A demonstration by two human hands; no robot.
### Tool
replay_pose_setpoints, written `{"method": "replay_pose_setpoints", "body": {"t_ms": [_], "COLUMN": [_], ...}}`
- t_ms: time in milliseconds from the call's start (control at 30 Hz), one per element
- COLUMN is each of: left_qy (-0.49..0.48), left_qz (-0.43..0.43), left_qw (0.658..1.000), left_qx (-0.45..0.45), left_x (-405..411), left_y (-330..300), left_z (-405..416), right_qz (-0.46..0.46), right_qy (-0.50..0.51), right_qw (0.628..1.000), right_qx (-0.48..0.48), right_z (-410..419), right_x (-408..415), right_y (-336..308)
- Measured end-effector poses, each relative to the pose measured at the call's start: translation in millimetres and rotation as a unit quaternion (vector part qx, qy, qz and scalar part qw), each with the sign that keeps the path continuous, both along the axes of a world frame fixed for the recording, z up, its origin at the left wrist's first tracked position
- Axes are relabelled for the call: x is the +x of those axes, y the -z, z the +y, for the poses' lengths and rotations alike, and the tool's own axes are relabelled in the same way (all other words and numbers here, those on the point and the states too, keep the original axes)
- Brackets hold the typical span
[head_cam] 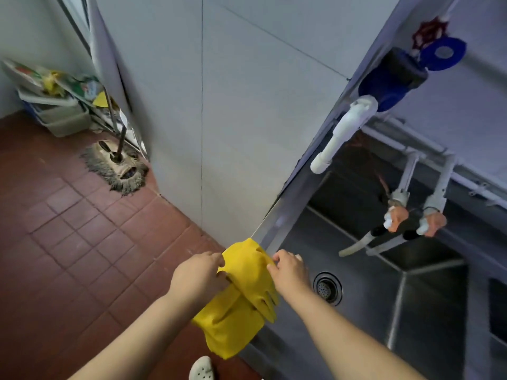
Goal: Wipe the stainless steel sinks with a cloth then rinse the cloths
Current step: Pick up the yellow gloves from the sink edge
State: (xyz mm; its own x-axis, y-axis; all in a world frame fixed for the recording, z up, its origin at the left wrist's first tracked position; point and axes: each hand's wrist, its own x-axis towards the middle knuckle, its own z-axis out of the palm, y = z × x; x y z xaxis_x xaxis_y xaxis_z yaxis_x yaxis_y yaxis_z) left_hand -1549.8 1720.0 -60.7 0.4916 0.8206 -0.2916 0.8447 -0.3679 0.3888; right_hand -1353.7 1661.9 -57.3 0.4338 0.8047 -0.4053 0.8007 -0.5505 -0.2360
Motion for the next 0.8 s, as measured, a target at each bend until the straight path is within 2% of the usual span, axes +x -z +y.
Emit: {"method": "replay_pose_setpoints", "body": {"t_ms": [133,200,300,400,700,800], "left_qy": [0.015,0.042,0.128,0.208,0.229,0.188], "left_qz": [-0.020,-0.035,-0.055,-0.017,0.026,0.024], "left_qw": [1.000,0.998,0.989,0.975,0.958,0.969], "left_qx": [0.008,0.024,0.052,0.070,0.171,0.159], "left_x": [16.9,31.4,54.8,67.9,39.9,28.8], "left_y": [1.4,0.7,-1.8,-4.4,-35.8,-55.1], "left_z": [17.9,26.3,35.1,42.4,41.9,29.7], "right_qz": [0.002,0.035,0.092,0.072,0.122,0.129], "right_qy": [0.035,0.038,0.042,-0.009,-0.113,-0.155], "right_qw": [0.997,0.995,0.992,0.992,0.971,0.962], "right_qx": [0.063,0.085,0.077,0.103,0.171,0.182], "right_z": [1.8,2.4,0.8,-2.4,1.3,-0.4], "right_x": [7.3,9.3,9.0,10.3,27.0,34.1], "right_y": [-6.3,-12.2,-20.0,-22.6,-31.2,-38.4]}}
